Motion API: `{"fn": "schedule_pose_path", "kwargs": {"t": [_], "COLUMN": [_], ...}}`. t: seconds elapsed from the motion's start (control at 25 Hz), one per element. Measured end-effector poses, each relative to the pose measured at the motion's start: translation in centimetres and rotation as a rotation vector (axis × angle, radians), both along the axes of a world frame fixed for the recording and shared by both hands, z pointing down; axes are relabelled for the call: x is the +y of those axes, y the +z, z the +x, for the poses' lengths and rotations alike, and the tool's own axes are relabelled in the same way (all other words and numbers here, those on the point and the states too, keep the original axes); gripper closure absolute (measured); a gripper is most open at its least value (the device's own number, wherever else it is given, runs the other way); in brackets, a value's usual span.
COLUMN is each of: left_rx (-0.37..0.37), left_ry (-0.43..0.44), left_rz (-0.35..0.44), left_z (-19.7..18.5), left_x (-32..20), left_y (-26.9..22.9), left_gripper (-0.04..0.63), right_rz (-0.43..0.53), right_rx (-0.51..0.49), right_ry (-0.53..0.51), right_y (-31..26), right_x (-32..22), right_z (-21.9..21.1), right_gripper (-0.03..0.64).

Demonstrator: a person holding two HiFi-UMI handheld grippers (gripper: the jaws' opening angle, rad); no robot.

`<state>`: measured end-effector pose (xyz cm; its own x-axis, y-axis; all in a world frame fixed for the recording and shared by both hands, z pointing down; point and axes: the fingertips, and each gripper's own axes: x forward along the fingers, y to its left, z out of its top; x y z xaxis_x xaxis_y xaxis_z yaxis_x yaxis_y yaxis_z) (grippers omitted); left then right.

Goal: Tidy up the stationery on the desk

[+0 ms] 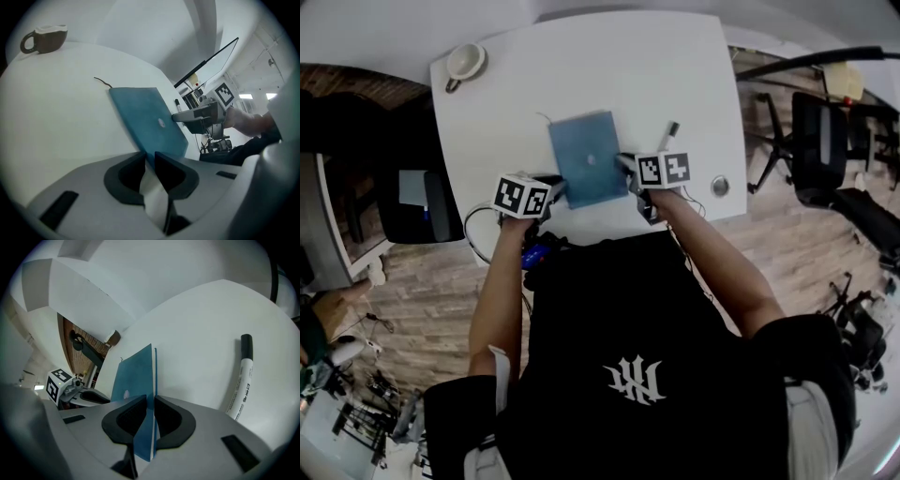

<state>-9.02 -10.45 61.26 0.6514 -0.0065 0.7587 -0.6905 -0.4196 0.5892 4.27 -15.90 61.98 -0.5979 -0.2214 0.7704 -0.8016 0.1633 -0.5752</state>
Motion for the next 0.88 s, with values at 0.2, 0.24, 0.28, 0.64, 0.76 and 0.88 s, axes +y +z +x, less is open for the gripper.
{"fn": "schedule_pose_path", "kwargs": {"t": [0.2,0.24,0.28,0.64,0.76,0.88], "left_rx": [0.006,0.003,0.002,0.090,0.118,0.149], "left_ry": [-0.004,0.001,0.005,-0.057,-0.070,-0.071], "left_rz": [0.002,0.008,0.017,0.256,0.352,0.419], "left_z": [-0.9,-1.2,-1.5,-1.6,-0.7,0.2], "left_x": [0.1,0.1,0.1,-3.8,-5.4,-6.5], "left_y": [-0.5,-0.7,-1.0,-8.1,-10.4,-12.0], "left_gripper": [0.520,0.518,0.518,0.554,0.574,0.592], "right_rz": [0.020,0.035,0.054,0.374,0.391,0.342], "right_rx": [-0.056,-0.071,-0.092,-0.188,-0.105,-0.051], "right_ry": [-0.020,-0.023,-0.021,-0.046,-0.019,0.065], "right_y": [-1.0,-1.6,-2.3,-10.8,-10.6,-9.4], "right_x": [-0.3,-0.6,-1.0,-5.7,-6.6,-6.9], "right_z": [0.0,0.0,0.0,2.6,5.5,9.0], "right_gripper": [0.543,0.543,0.543,0.549,0.548,0.536]}}
